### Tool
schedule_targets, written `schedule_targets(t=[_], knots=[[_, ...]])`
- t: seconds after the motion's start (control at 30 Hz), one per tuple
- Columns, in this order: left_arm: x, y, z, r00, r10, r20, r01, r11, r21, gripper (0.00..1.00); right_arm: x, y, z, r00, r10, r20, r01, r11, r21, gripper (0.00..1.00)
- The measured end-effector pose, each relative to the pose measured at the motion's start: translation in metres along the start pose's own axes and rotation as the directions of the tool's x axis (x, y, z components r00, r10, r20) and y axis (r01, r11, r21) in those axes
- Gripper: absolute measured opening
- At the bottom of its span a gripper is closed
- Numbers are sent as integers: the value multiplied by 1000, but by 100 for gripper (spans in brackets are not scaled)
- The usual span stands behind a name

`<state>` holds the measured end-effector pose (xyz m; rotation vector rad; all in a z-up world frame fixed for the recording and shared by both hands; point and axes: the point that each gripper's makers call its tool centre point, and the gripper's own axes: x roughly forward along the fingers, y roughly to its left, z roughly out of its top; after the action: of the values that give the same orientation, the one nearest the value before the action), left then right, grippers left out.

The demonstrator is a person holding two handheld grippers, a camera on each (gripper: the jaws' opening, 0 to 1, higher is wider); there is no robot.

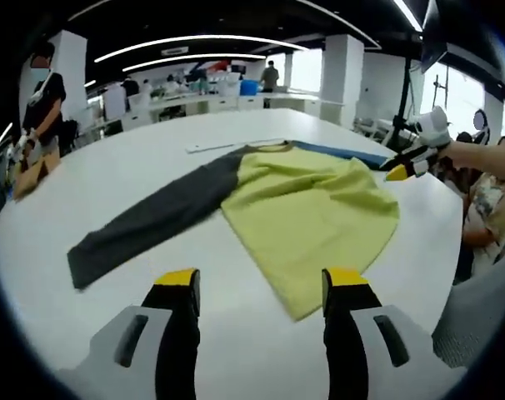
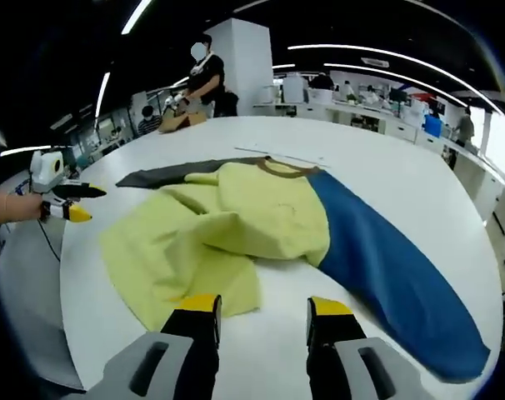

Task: Fold the garment on the visible template until the final outline fits inside the template.

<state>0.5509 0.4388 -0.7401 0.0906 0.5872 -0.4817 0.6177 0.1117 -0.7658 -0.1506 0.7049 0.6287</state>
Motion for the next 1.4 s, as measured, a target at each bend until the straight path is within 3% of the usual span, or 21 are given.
schedule_targets(t=[0.13,0.57,1.03,1.13,1.4], knots=[[5,-8,-6,1000,-9,-17,9,1000,18,48,10,-1,0,1000,1,13,-1,1000,22,31],[11,-14,-32,997,-2,-83,5,999,33,33,25,5,-8,1000,-4,-12,4,1000,-20,15],[17,-29,-37,995,-15,-95,20,999,51,16,29,12,-6,1000,-1,-13,0,999,-52,4],[20,-30,-42,993,-9,-122,16,998,57,14,29,12,-5,1000,-1,-15,0,998,-56,3],[19,-28,-43,994,9,-110,-11,1000,-24,6,30,11,-5,1000,5,-15,-5,999,-48,2]])
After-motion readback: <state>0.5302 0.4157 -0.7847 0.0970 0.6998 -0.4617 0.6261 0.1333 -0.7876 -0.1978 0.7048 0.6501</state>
